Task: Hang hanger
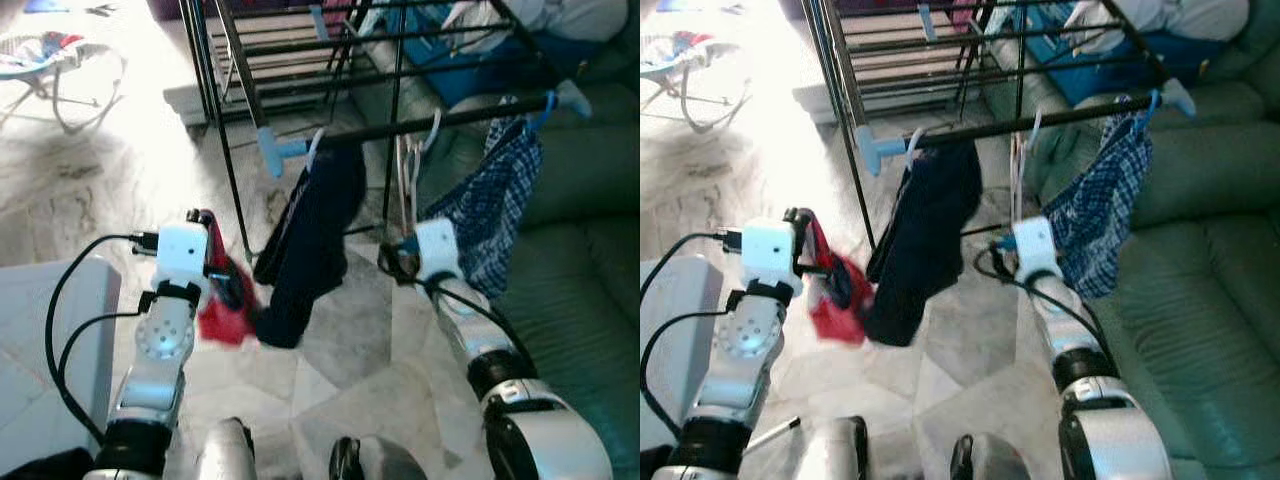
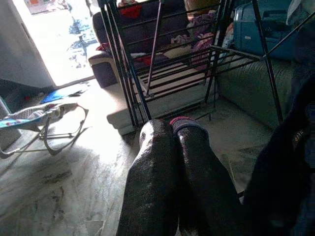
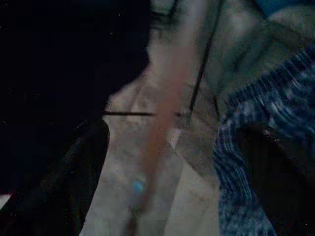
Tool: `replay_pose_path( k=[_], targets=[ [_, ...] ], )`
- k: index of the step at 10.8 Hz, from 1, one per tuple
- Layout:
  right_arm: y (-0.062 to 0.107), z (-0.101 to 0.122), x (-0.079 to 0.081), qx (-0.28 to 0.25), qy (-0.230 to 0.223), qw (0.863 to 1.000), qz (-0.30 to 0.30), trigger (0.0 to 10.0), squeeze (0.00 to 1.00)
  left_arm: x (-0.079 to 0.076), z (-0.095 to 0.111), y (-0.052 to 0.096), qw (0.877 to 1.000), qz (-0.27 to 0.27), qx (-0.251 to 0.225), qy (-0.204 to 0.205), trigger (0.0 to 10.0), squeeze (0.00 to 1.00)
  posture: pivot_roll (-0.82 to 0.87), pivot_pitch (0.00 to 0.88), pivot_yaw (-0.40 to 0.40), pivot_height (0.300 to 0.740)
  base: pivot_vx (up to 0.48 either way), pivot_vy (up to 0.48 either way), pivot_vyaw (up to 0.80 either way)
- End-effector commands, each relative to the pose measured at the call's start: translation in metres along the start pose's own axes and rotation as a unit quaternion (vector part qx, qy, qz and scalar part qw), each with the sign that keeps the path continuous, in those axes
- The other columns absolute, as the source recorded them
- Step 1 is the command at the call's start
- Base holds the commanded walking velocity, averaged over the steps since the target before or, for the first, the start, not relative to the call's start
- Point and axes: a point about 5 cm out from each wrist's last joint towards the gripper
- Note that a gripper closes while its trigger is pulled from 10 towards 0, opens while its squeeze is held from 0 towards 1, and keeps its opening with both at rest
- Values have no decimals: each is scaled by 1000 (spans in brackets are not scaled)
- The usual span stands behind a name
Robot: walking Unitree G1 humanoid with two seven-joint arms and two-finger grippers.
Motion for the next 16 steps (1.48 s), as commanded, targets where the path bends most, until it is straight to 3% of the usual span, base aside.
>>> replay_pose_path(
  k=[1,4,7,8,9,10,12,16],
  targets=[
    [-1,4,-10,-3,-12,1000,-17,10000,0,0,0,2,1000,2,-2,-1,10000,0,66,137,-85,740,0,0,0],
    [-12,35,-30,-20,10,999,-30,10000,0,-5,3,-3,1000,-8,-5,-1,10000,0,62,133,-83,740,0,0,0],
    [-19,57,-33,-23,24,999,-7,10000,0,-4,1,-2,1000,-7,-3,-3,10000,0,77,129,-92,740,0,0,0],
    [-21,62,-32,-17,7,1000,12,10000,0,-5,2,-2,1000,-7,-2,-4,10000,0,84,130,-95,740,0,0,0],
    [-23,66,-31,-11,13,1000,26,4588,0,-6,2,-2,1000,-7,-1,-5,10000,0,86,131,-96,740,0,0,0],
    [-23,68,-31,-12,14,999,31,0,0,-6,1,-2,1000,-8,0,-5,10000,0,92,130,-97,740,0,0,0],
    [-26,82,-31,-19,14,999,35,0,0,-8,1,-1,1000,-12,0,-5,10000,0,95,131,-97,740,0,0,0],
    [-25,75,-33,4,18,999,30,157,0,-13,0,0,1000,-24,4,-9,10000,0,99,138,-97,740,0,0,0]
  ],
)
Point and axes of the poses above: a point about 5 cm out from each wrist's last joint towards the gripper, its own y axis pointing back from the gripper into the wrist, its own z axis along the axis of the wrist's last joint, x = y × z, and after that the axes turned 2 degrees about -y, right-handed
